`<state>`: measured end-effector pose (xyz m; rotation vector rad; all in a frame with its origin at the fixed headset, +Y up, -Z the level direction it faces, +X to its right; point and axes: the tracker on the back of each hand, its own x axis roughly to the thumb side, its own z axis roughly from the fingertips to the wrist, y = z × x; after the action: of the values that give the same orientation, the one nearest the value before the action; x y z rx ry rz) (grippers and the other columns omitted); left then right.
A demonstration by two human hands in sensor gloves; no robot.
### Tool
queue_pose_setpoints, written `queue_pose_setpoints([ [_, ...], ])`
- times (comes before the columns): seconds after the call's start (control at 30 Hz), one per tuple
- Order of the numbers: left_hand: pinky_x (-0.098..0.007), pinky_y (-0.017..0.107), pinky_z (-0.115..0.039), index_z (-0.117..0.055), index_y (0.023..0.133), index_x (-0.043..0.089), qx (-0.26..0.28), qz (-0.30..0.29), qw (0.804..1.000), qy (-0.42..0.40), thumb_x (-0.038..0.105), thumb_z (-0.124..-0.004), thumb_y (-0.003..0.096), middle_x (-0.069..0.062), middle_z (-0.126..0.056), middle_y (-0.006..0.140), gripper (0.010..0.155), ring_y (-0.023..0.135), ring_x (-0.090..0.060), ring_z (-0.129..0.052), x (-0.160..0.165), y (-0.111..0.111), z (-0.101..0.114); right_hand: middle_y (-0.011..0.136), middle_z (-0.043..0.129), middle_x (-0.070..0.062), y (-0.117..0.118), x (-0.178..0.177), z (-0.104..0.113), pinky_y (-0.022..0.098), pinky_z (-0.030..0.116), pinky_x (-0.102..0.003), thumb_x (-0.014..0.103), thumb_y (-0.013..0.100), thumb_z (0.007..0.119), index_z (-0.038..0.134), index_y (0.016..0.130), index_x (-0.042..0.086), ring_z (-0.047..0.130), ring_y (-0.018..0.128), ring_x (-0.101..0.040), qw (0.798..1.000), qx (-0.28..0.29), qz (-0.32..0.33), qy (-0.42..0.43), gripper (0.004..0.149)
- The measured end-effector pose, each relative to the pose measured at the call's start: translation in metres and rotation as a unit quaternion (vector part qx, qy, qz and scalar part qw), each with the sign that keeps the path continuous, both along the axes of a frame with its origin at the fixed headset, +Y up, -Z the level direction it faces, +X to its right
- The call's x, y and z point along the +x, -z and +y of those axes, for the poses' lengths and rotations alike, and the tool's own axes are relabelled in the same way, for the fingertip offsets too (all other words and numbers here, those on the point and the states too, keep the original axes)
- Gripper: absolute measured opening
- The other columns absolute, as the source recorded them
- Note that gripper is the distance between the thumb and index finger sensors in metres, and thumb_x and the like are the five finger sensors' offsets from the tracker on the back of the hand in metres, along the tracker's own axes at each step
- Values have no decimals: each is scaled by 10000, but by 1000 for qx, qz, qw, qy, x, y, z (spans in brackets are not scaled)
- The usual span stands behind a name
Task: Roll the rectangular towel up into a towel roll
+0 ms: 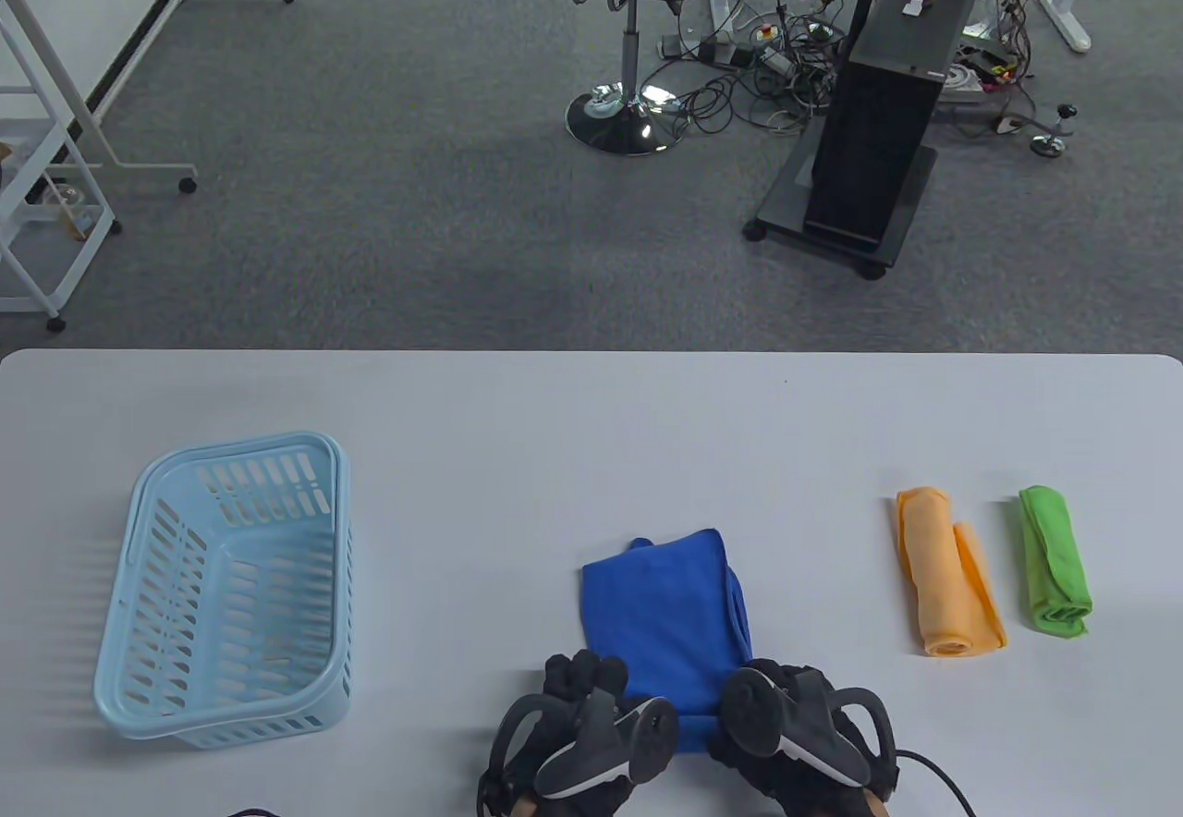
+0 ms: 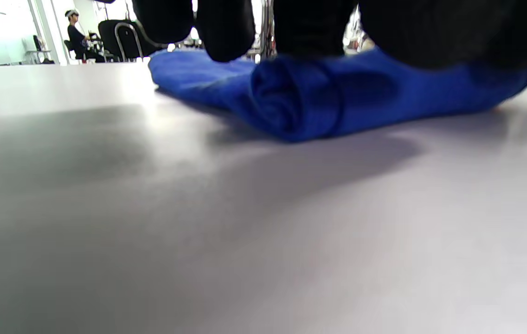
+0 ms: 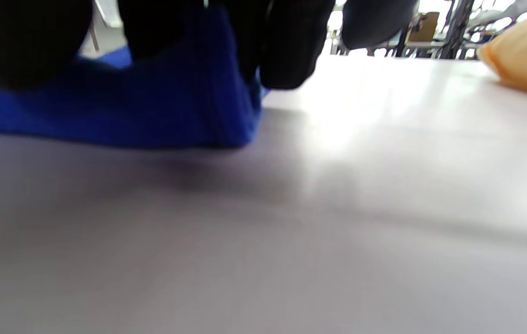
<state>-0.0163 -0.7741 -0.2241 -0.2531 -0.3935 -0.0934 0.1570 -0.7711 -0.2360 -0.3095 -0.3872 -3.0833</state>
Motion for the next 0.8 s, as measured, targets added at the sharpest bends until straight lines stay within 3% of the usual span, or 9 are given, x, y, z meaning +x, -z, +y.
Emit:
queue_pose_setpoints([
  [0.07, -668, 706, -397, -716, 961, 267, 4, 0, 999, 43, 567, -794, 308, -124, -560, 1062, 722, 1001, -431, -513, 4, 0, -2, 976, 534, -72, 0, -2, -1, 699, 487, -599, 475, 219, 831, 725, 877, 251, 626, 901, -312, 1000, -6, -1, -21, 703],
  [0.17, -657, 694, -443, -805, 894, 174, 18, 5, 1000, -8, 507, -773, 348, -111, -629, 1026, 641, 979, -413, -573, 1, 2, 0, 955, 572, -66, 1, -1, -1, 692, 509, -587, 419, 253, 808, 764, 843, 240, 659, 882, -301, 1000, 10, -9, -1, 617],
  [0.33, -660, 693, -431, -902, 811, 155, -19, 30, 998, -58, 488, -679, 381, -117, -654, 1009, 587, 977, -422, -561, -11, 3, 3, 931, 603, -55, 2, 5, 1, 688, 510, -588, 408, 285, 732, 823, 790, 232, 672, 870, -293, 999, 5, -7, 40, 543],
  [0.47, -662, 690, -421, -998, 691, 132, -32, 32, 996, -82, 469, -654, 423, -132, -627, 1020, 551, 978, -433, -533, -12, 3, 5, 887, 653, -33, 4, 11, 7, 687, 506, -589, 399, 310, 682, 906, 677, 169, 678, 860, -289, 997, 1, -15, 71, 488],
  [0.57, -664, 697, -397, -954, 747, 200, -22, 32, 998, -43, 515, -678, 407, -132, -571, 1047, 539, 990, -434, -496, -8, 2, 4, 912, 611, -43, 4, 12, 4, 693, 492, -588, 436, 288, 733, 851, 716, 216, 649, 873, -293, 999, 7, -15, 47, 496],
  [0.63, -664, 699, -385, -629, 952, 313, -11, 38, 999, -18, 504, -698, 397, -140, -403, 1072, 591, 994, -433, -457, -6, 1, 2, 971, 500, -47, 4, 11, 7, 707, 457, -590, 365, 303, 773, 691, 829, 318, 579, 914, -297, 997, 3, -3, 73, 534],
  [0.7, -658, 703, -374, -556, 925, 382, 11, 22, 999, -34, 448, -736, 401, -123, -324, 1063, 558, 990, -409, -446, -2, -1, 5, 982, 453, -48, 4, 9, 11, 721, 384, -597, 239, 337, 790, 721, 762, 342, 495, 943, -316, 992, -21, 1, 122, 443],
  [0.8, -652, 698, -397, -709, 847, 406, 43, -15, 999, -8, 380, -737, 405, -111, -394, 1055, 444, 977, -406, -491, 6, -4, 4, 975, 512, -44, 1, 7, 10, 713, 430, -596, 244, 338, 776, 807, 723, 342, 546, 938, -315, 996, -25, 21, 80, 399],
])
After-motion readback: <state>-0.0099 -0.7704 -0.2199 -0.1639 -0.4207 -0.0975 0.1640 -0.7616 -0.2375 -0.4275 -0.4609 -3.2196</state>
